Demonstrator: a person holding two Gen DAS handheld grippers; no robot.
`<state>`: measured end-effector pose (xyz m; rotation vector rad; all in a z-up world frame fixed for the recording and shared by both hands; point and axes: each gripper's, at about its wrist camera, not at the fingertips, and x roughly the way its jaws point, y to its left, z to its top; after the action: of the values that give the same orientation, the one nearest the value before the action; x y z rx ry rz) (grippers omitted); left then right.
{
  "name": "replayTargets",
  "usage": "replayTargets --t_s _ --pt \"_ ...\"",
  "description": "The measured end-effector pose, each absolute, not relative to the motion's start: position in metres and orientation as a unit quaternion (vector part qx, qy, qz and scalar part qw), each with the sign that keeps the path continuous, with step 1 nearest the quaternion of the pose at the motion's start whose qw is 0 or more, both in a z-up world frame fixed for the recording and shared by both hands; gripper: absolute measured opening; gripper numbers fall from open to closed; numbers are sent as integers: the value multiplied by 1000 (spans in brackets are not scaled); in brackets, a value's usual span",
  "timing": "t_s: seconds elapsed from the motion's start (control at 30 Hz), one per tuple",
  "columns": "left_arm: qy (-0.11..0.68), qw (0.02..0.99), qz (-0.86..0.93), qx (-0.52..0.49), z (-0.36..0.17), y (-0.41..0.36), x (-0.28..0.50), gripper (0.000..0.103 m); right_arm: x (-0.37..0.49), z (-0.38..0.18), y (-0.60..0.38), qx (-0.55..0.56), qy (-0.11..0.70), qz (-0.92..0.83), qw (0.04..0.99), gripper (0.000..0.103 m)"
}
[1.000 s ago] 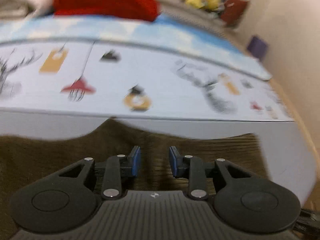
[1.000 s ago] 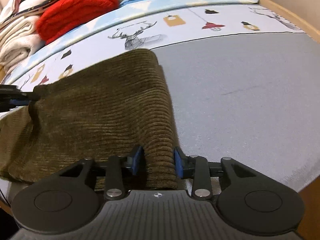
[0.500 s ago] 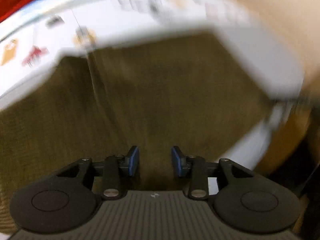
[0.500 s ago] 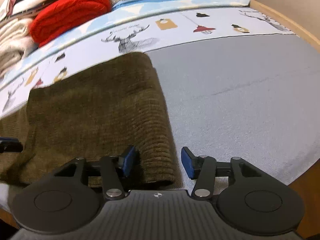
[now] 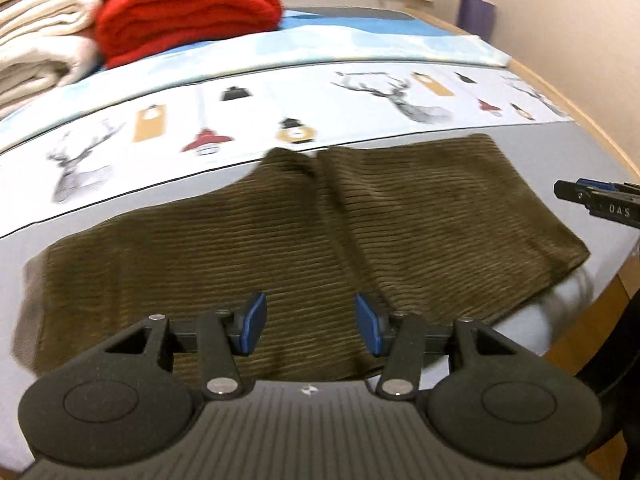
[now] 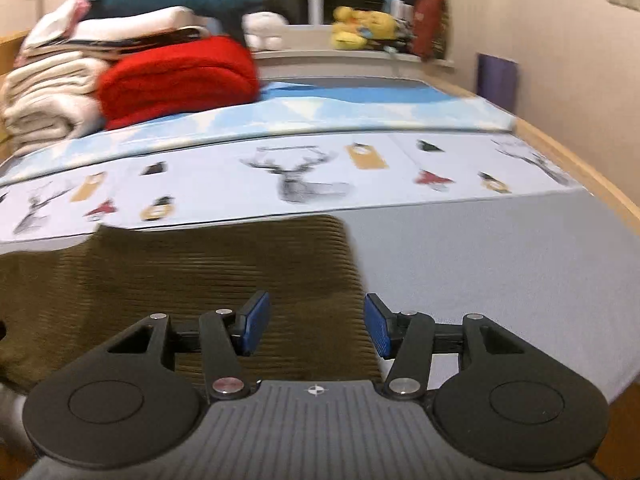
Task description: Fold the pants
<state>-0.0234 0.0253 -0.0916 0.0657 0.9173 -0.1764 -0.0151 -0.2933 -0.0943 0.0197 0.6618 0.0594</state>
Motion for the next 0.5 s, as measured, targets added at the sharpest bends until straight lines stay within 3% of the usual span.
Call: replayTargets --t_s 0.27,0.33,0.4,0.5 --pt "446 894 -35 -5 -85 81 -49 55 -11 -104 -202 -35 351 143 925 54" --pt "448 893 -18 -30 -86 97 -54 55 -8 -114 -180 -53 380 169 908 55" --pt "448 892 12 -59 -88 120 -62 55 1 -140 -159 -88 459 188 864 56" --pt "443 885 69 -121 -93 161 -67 55 1 -139 -146 -118 450 183 866 55"
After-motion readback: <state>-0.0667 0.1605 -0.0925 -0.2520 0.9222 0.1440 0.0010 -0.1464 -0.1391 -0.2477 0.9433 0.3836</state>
